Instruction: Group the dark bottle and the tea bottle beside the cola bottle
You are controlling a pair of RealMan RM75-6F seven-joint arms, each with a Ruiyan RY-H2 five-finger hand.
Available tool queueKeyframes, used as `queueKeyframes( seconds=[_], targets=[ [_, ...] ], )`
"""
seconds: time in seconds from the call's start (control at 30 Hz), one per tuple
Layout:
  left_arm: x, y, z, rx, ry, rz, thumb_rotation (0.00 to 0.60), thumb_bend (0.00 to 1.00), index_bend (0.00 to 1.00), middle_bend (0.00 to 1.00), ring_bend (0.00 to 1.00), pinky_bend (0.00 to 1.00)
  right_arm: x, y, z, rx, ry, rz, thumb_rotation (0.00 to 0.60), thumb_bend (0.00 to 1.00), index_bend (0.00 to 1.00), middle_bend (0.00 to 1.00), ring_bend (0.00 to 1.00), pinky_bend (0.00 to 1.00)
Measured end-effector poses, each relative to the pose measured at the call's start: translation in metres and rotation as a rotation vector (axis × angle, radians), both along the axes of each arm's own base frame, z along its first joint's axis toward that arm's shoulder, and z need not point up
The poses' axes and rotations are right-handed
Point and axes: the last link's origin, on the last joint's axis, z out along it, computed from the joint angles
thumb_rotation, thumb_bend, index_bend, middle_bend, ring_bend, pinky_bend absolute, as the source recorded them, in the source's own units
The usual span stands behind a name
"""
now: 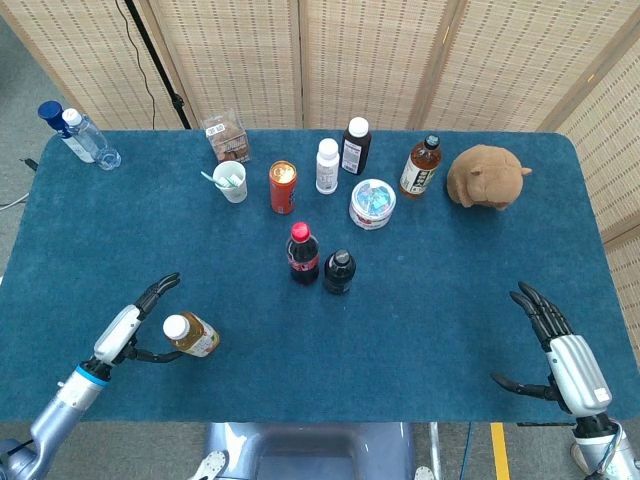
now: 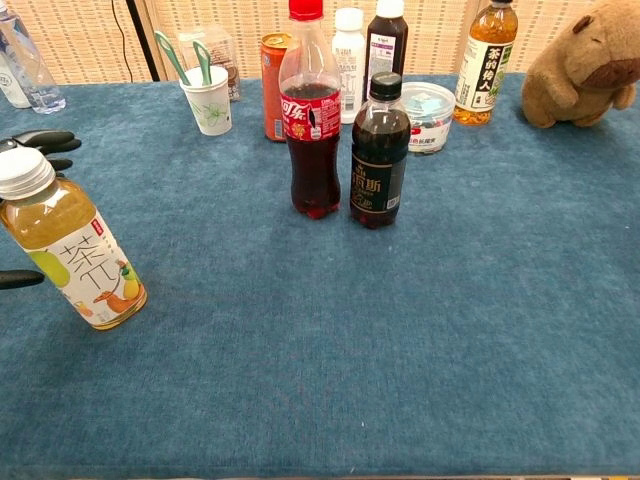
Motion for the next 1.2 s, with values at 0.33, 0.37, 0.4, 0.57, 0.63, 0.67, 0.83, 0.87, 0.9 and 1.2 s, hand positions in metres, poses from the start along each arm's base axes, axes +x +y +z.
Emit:
queueKeyframes(
  seconds=[0.33, 0.37, 0.4, 0.57, 0.63, 0.67, 0.83, 0.87, 0.9, 1.2],
  targets=[
    [0.005, 0.000, -0.029, -0.033, -0.047, 0.004, 0.600, 0.20, 0.05, 0.05, 0.10, 0.36, 0.004, 0.002, -0.003, 0.006, -0.004, 0.015, 0.600, 0.00, 0.02, 0.00, 0.00, 0.07],
    [0.005, 0.001, -0.032, -0.029, -0.046, 0.007, 0.600, 0.24, 0.12, 0.09, 0.16, 0.39, 0.004, 0.002, -0.003, 0.006, -0.004, 0.015, 0.600, 0.00, 0.02, 0.00, 0.00, 0.07],
    [0.006, 0.001, -0.034, -0.026, -0.050, 0.011, 0.600, 0.27, 0.21, 0.16, 0.23, 0.42, 0.004, 0.002, -0.003, 0.006, -0.005, 0.014, 0.600, 0.00, 0.02, 0.00, 0.00, 0.07],
    [0.008, 0.001, -0.038, 0.015, -0.060, 0.016, 0.600, 0.38, 0.45, 0.37, 0.42, 0.51, 0.003, 0.001, -0.004, 0.009, -0.009, 0.012, 0.600, 0.00, 0.02, 0.00, 0.00, 0.07],
    [0.010, 0.001, -0.039, 0.035, -0.057, 0.017, 0.600, 0.38, 0.48, 0.39, 0.44, 0.51, 0.004, 0.002, -0.004, 0.010, -0.009, 0.016, 0.600, 0.00, 0.02, 0.00, 0.00, 0.07],
    [0.010, 0.002, -0.039, 0.046, -0.058, 0.021, 0.600, 0.38, 0.49, 0.40, 0.45, 0.52, 0.004, 0.002, -0.004, 0.011, -0.009, 0.016, 0.600, 0.00, 0.02, 0.00, 0.00, 0.07],
    [0.014, 0.006, -0.036, 0.064, -0.083, 0.031, 0.600, 0.39, 0.51, 0.41, 0.46, 0.52, 0.004, 0.002, -0.004, 0.010, -0.006, 0.017, 0.600, 0.00, 0.02, 0.00, 0.00, 0.07],
    [0.015, 0.008, -0.034, 0.068, -0.100, 0.033, 0.600, 0.39, 0.51, 0.41, 0.46, 0.52, 0.004, 0.002, -0.004, 0.009, -0.005, 0.017, 0.600, 0.00, 0.02, 0.00, 0.00, 0.07],
    [0.017, 0.011, -0.031, 0.073, -0.112, 0.035, 0.600, 0.38, 0.51, 0.41, 0.46, 0.52, 0.004, 0.002, -0.004, 0.009, -0.003, 0.018, 0.600, 0.00, 0.02, 0.00, 0.00, 0.07],
    [0.046, 0.056, -0.002, 0.158, -0.172, 0.025, 0.600, 0.36, 0.51, 0.41, 0.46, 0.52, 0.007, 0.004, -0.003, -0.001, 0.000, 0.025, 0.600, 0.00, 0.02, 0.00, 0.00, 0.07]
  ],
)
